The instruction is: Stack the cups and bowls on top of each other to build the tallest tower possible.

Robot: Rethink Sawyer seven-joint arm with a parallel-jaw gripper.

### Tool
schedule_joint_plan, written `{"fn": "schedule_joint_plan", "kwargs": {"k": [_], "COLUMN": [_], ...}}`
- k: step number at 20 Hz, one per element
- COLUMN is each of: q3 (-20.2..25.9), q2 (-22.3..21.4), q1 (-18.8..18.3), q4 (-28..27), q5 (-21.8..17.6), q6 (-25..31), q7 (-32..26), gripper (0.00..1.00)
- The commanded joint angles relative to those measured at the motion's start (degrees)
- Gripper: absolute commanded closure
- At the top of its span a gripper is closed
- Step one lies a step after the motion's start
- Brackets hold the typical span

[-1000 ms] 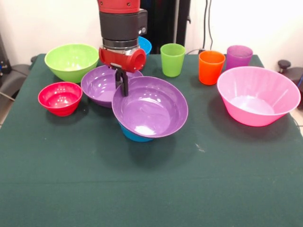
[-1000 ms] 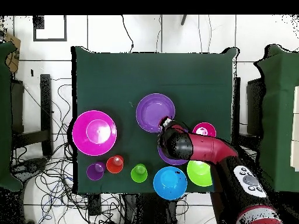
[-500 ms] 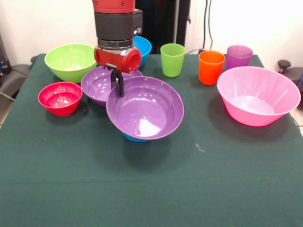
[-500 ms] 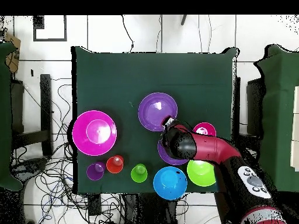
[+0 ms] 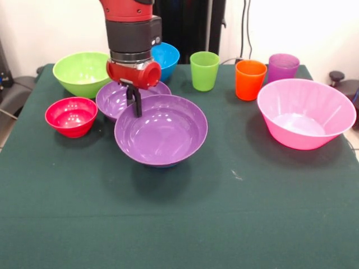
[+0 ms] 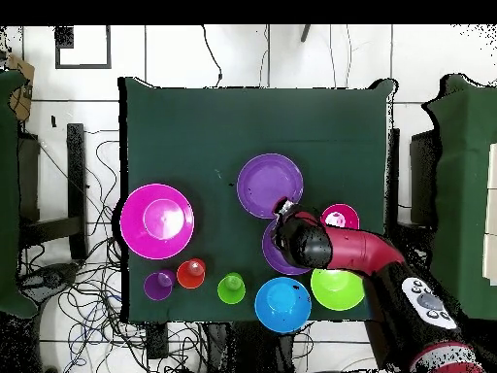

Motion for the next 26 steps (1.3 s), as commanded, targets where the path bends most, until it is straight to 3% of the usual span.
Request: {"fn": "schedule_joint_plan", "kwargs": {"k": [1,11,17,21,26], "q3": [3.6,-1.3,-8.0,-9.1,-9.3], "q2": [3.6,6.1,6.1,6.1,7.9], "q1": [0.1,5.2,11.7,12.3,12.2], "q4": [-2.4,-1.4,4.8,7.4,6.8], "q5": [-6.4,-6.7,-2.5,-1.2,-1.0], "q6": [1.0,-6.6,-14.3,-16.9,-19.0], "q7": [-5.5,0.6,7.2,8.0,7.1], "gripper": [1.0,1.0,1.0,1.0,1.0]}}
